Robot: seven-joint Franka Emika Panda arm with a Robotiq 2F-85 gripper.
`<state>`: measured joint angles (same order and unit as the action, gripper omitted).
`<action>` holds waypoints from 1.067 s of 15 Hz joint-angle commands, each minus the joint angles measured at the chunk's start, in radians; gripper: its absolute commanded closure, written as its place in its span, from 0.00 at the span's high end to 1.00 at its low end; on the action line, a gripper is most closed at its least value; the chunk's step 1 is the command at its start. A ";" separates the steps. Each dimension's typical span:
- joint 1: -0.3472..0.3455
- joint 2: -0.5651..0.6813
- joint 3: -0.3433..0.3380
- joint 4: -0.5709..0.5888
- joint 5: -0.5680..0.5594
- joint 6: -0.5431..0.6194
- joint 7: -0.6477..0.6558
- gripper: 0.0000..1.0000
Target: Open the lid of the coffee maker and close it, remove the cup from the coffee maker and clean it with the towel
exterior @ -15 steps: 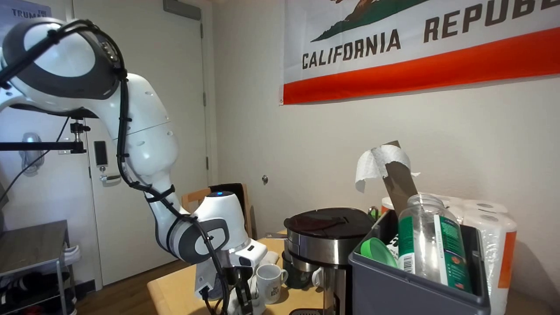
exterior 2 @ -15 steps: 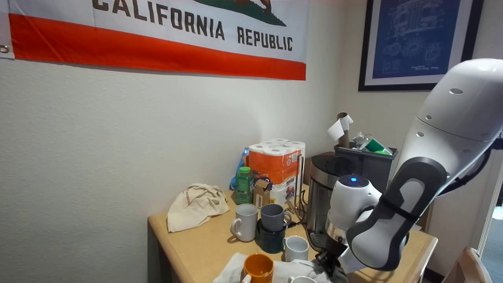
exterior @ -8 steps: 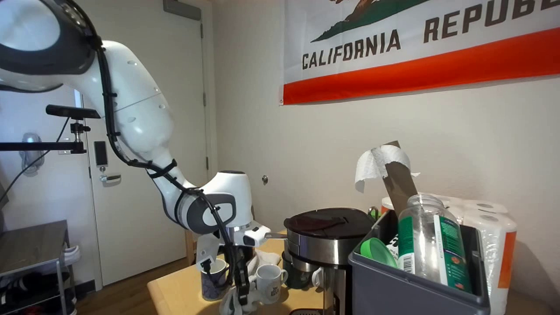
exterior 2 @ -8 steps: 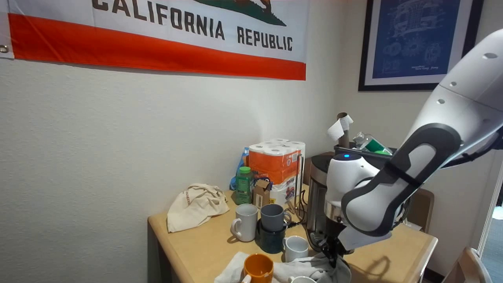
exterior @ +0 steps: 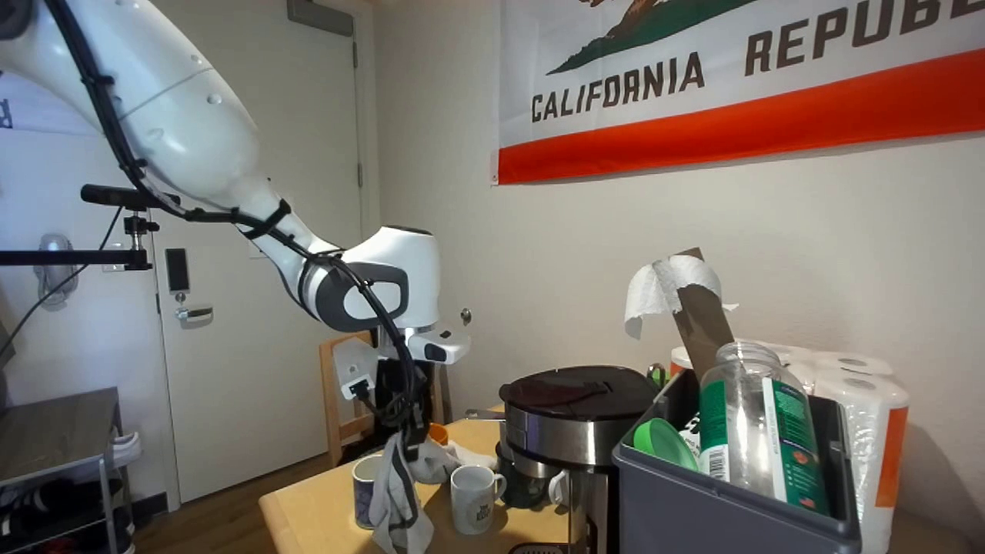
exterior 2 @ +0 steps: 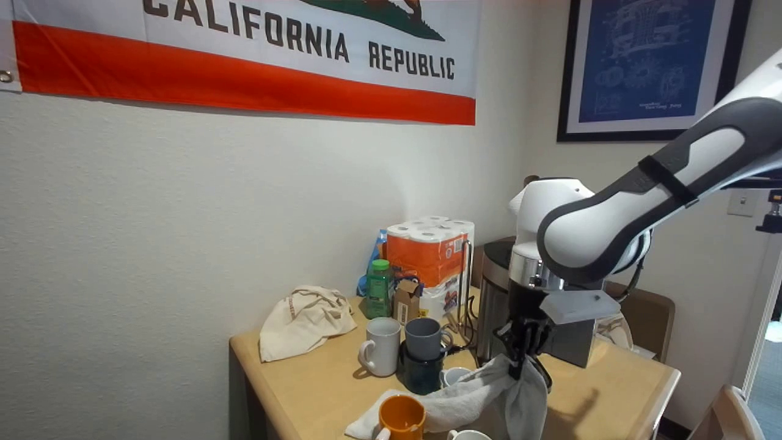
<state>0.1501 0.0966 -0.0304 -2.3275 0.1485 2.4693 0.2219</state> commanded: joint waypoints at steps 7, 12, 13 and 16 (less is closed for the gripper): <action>-0.049 -0.107 0.076 0.012 0.322 -0.241 -0.371 0.04; -0.035 -0.061 0.109 0.006 0.406 -0.188 -0.407 0.04; -0.033 -0.051 0.117 0.007 0.403 -0.180 -0.403 0.04; -0.030 -0.017 0.140 0.009 0.399 -0.144 -0.402 0.04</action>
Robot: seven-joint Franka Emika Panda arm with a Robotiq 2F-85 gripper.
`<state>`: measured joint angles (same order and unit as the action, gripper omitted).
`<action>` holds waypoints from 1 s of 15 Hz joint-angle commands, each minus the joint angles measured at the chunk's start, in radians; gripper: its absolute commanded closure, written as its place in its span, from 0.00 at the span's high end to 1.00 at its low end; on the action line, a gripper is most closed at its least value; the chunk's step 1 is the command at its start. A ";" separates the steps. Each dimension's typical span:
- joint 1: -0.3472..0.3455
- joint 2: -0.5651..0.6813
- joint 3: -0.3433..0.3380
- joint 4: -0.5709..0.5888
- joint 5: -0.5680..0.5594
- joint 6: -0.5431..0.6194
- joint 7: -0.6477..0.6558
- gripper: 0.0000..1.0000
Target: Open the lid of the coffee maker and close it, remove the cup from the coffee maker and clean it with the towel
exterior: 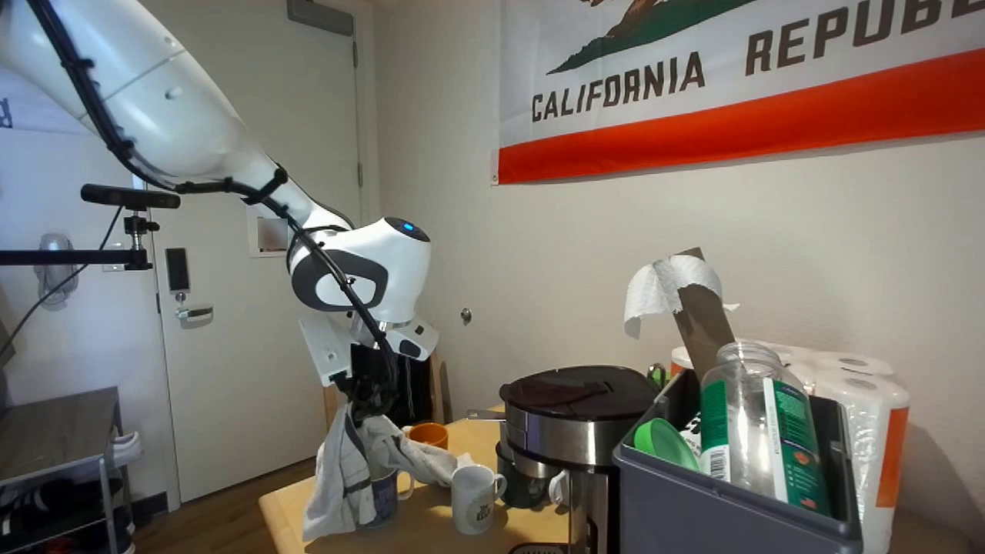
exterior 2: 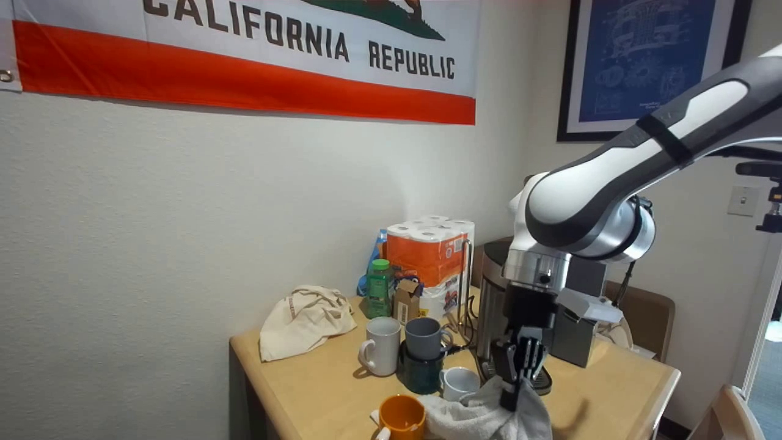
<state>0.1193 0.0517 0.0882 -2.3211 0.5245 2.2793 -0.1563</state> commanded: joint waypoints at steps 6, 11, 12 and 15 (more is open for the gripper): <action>0.013 0.112 0.069 0.003 0.002 0.217 0.006 0.04; 0.019 0.172 0.078 -0.001 -0.063 0.371 0.041 0.04; 0.020 0.181 0.079 -0.003 -0.079 0.396 0.046 0.04; 0.029 0.208 0.084 -0.017 -0.144 0.458 0.073 0.04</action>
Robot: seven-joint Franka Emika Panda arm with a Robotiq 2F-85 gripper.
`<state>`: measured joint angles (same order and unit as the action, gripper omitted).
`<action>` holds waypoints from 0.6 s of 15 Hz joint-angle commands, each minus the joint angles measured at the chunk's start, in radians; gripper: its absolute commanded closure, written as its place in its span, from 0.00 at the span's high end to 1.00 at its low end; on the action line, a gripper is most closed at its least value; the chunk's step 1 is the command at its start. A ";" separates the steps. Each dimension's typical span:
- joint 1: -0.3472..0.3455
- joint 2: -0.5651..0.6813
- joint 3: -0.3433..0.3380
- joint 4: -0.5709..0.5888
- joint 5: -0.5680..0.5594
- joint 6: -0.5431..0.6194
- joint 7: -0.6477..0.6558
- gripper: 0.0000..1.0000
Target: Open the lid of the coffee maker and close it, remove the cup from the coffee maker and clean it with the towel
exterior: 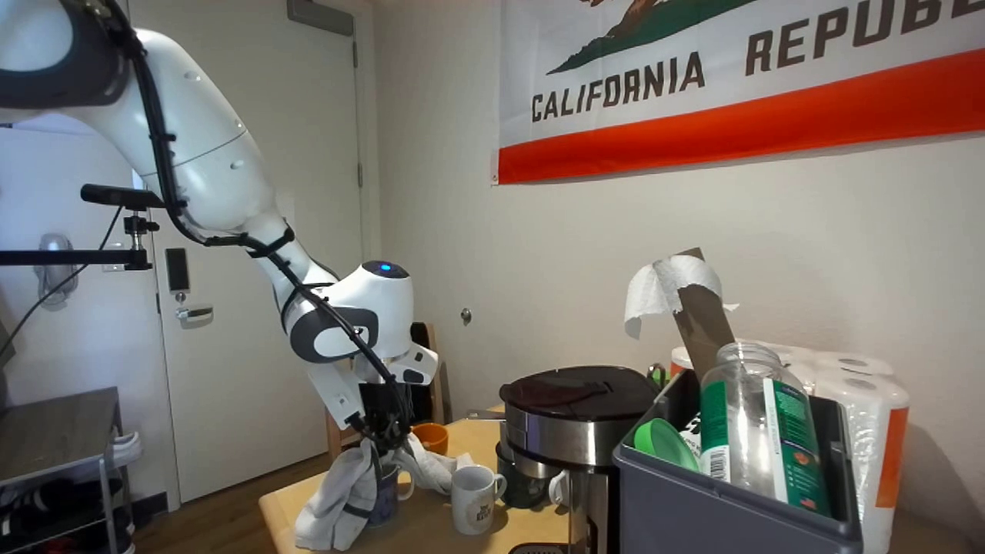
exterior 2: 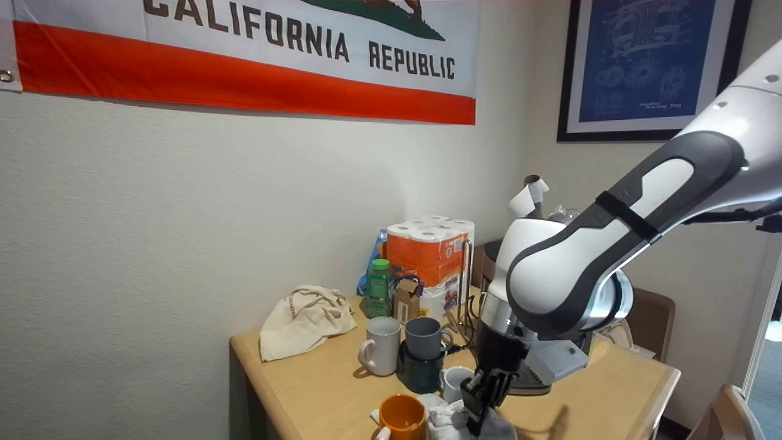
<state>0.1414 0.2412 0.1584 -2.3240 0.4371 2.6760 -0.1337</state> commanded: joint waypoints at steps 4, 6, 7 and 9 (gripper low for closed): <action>0.015 0.048 0.021 -0.020 -0.137 0.080 0.088 0.04; 0.023 0.062 0.021 -0.021 -0.172 0.082 0.101 0.04; 0.028 0.068 0.019 -0.021 -0.191 0.085 0.109 0.04; 0.038 0.081 0.014 -0.020 -0.226 0.098 0.124 0.04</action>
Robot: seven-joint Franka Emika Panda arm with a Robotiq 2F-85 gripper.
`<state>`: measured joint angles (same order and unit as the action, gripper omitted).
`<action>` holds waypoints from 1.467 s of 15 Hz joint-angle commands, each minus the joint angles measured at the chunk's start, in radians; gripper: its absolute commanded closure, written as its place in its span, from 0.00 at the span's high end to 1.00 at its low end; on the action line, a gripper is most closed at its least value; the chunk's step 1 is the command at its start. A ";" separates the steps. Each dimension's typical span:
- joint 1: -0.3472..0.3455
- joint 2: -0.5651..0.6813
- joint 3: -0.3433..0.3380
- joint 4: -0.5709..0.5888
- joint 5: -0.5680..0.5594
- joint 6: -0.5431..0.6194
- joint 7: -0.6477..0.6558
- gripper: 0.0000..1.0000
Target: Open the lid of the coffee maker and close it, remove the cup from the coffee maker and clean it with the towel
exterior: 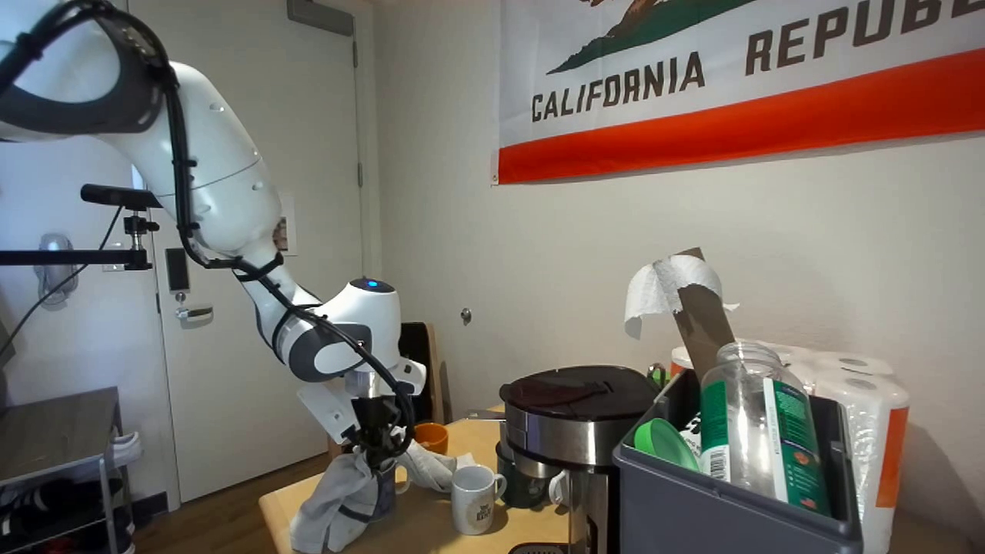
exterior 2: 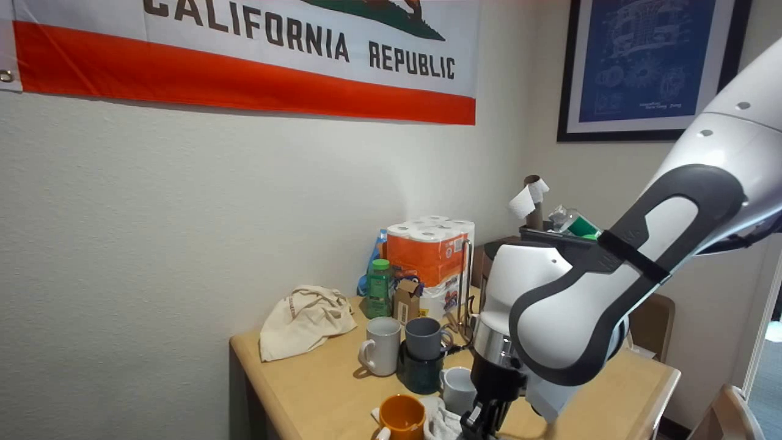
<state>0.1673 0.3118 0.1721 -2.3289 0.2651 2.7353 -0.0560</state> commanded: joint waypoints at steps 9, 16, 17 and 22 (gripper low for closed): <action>0.061 0.040 -0.064 0.013 -0.251 0.045 0.148 0.04; 0.035 0.049 -0.041 0.025 -0.231 0.091 0.164 0.05; 0.028 0.049 -0.032 0.028 -0.217 0.074 0.157 0.05; 0.090 0.038 -0.112 0.039 -0.329 -0.009 0.231 0.04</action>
<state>0.2189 0.3515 0.1105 -2.3045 0.0119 2.7764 0.1103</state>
